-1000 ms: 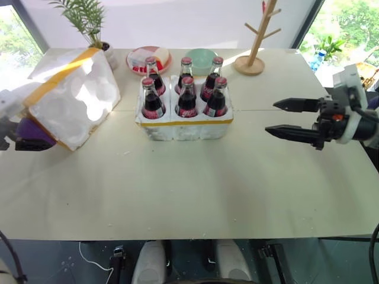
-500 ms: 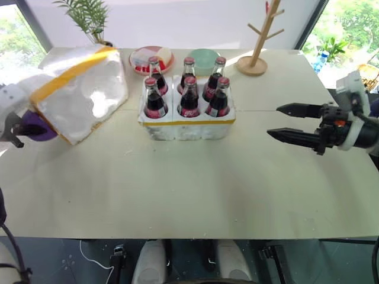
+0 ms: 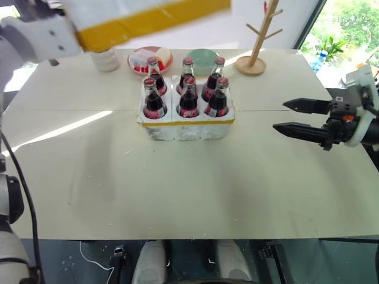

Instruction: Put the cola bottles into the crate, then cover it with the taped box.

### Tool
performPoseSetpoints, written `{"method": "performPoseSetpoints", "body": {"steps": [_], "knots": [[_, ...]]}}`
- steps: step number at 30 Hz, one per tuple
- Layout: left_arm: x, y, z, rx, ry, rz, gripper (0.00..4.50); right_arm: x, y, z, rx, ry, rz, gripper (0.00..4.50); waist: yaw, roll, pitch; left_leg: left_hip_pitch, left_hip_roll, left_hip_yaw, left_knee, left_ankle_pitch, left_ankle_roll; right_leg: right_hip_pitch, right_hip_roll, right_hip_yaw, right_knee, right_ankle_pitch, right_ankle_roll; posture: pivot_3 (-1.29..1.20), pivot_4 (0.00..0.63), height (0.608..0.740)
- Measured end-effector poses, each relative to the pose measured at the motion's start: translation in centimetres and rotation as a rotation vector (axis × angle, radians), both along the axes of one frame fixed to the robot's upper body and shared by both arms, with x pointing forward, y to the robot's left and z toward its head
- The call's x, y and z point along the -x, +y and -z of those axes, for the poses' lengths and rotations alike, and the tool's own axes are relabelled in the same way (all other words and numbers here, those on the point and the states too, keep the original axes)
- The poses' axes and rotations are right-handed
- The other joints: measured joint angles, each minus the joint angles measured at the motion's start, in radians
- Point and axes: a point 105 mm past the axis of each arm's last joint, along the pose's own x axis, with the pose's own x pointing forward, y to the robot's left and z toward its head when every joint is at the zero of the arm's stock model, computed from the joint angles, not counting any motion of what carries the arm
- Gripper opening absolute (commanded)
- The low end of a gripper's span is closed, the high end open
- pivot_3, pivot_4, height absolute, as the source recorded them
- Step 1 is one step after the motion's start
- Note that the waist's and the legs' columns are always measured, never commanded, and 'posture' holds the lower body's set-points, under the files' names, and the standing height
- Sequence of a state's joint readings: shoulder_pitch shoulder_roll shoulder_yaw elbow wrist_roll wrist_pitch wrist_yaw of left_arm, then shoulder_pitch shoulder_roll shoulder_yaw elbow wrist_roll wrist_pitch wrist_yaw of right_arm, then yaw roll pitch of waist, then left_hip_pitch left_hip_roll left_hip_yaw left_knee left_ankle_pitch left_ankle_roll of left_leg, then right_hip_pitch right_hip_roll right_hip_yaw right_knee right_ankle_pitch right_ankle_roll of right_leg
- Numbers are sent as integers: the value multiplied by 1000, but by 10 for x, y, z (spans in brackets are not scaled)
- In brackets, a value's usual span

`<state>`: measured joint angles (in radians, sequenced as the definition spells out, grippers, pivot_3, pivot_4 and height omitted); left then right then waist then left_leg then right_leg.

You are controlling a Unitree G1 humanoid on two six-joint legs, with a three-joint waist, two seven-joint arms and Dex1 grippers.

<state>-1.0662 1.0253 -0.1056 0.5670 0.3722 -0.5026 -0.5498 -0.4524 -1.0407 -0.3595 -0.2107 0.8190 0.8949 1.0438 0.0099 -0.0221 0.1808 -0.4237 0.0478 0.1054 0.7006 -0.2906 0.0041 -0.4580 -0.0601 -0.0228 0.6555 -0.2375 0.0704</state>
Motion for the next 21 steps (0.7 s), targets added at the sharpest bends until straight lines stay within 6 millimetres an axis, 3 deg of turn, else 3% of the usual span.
{"method": "performPoseSetpoints", "body": {"steps": [5,14,19,21], "knots": [[-10,-18,39,-84,34,29,691,0,-2,4,1,11,15,4500,2,0,0,0,0,0,0,0,0,0,0,0,1,0,0,0,150,740],[-19,-35,51,-126,-17,42,691,-1,0,4,-4,2,28,4500,4,-1,0,0,0,-1,1,0,0,1,0,0,0,0,0,0,150,740],[-21,-43,62,-244,-40,48,691,-2,0,9,-18,11,37,4500,3,-1,0,0,0,-1,1,0,0,1,1,0,1,0,0,0,150,740],[-20,-43,63,-267,-48,48,1458,-2,0,10,-22,12,41,4500,1,-1,0,0,0,-1,1,0,0,1,0,0,0,0,0,0,150,740]]}}
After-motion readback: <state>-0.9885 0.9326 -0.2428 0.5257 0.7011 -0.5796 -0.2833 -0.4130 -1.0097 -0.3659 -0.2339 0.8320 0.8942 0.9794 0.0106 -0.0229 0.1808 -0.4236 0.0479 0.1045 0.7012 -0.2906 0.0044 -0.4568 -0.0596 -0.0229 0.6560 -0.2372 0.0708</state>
